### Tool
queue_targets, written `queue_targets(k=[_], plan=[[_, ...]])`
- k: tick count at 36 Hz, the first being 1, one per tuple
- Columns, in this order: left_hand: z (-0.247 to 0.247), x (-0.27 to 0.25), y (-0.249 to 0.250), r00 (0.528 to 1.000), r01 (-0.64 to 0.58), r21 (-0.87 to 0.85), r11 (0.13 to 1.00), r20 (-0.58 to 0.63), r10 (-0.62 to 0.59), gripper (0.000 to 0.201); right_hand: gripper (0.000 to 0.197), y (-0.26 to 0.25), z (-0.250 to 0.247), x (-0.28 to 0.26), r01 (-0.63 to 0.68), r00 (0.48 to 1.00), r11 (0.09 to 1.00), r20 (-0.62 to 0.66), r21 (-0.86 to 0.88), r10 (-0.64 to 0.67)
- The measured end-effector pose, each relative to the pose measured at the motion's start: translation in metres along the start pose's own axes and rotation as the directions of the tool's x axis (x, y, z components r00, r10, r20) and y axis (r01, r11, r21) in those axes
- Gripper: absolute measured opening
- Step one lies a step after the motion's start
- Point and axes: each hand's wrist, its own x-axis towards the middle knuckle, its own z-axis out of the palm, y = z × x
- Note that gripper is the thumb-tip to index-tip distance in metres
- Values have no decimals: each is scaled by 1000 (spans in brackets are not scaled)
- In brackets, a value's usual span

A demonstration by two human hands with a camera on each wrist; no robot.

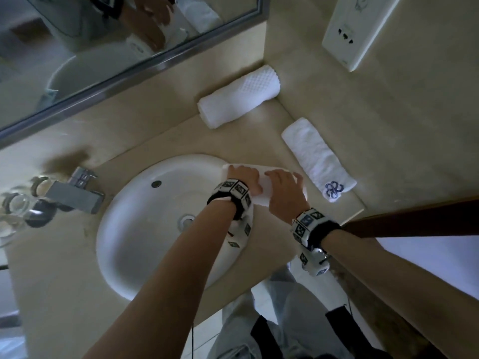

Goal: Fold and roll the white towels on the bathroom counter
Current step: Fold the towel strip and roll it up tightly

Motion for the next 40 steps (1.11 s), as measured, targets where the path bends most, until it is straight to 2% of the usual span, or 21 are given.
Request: queue_targets(k=[3, 5, 8, 10, 11, 13, 16, 19, 22, 23, 25, 27, 28, 29, 32, 35, 38, 40], plan=[[-7, 4, -3, 999, 34, -58, 998, 26, -33, 41, 95, 0, 10, -7, 73, 990, 989, 130, -128, -56], [-11, 3, 1, 998, 32, -77, 997, 51, -28, 42, 103, 4, 14, -4, 110, 983, 974, 170, -199, -76], [-10, 2, 5, 999, 5, -62, 998, 35, -3, 45, 89, 9, 13, 13, 114, 986, 959, 151, -260, -76], [-3, -4, 6, 994, -28, -24, 999, -107, 25, 53, 74, 8, 8, 27, 123, 983, 958, 163, -260, -82], [2, -9, 6, 978, -44, 2, 999, -202, 43, 56, 67, 7, 3, 33, 119, 979, 960, 191, -255, -71], [16, -22, 6, 945, -83, 72, 994, -311, 101, 63, 60, 7, -3, 44, 121, 958, 963, 281, -239, -50], [35, -34, 1, 940, -93, 233, 968, -300, 162, 84, 63, 13, -9, 58, 147, 934, 971, 351, -190, -72], [30, -26, -3, 941, -74, 263, 962, -301, 155, 79, 52, 16, -14, 70, 130, 905, 981, 422, -142, -59], [14, -13, 2, 966, -54, 236, 970, -234, 111, 71, 52, 17, -21, 80, 67, 866, 989, 501, -131, 7], [11, -8, 4, 970, -51, 223, 973, -222, 102, 66, 57, 17, -20, 82, 43, 865, 987, 500, -155, 40], [6, -2, 5, 973, -35, 217, 975, -216, 83, 58, 81, 13, -17, 79, -29, 885, 969, 445, -244, 138], [7, 4, 2, 972, -27, 198, 980, -224, 72, 61, 97, 3, -10, 63, -120, 941, 949, 271, -291, 202], [6, 4, 1, 971, -25, 188, 982, -229, 69, 64, 98, -2, -3, 53, -131, 966, 947, 176, -294, 188], [7, 6, 0, 968, -31, 174, 984, -239, 73, 66, 97, -6, 3, 44, -123, 976, 948, 135, -293, 169], [9, 7, -4, 959, -84, 126, 988, -261, 115, 60, 93, -8, 21, 30, -95, 975, 920, 150, -380, 163], [14, 6, -14, 928, -142, 137, 980, -325, 180, 64, 91, -2, 21, 41, -38, 982, 896, 150, -442, 116], [17, 3, -29, 891, -146, 178, 973, -404, 208, 62, 92, 6, 16, 59, 36, 980, 872, 188, -489, 65], [17, 3, -41, 897, -124, 194, 973, -398, 194, 65, 92, 7, 10, 71, 59, 982, 869, 186, -492, 38]])
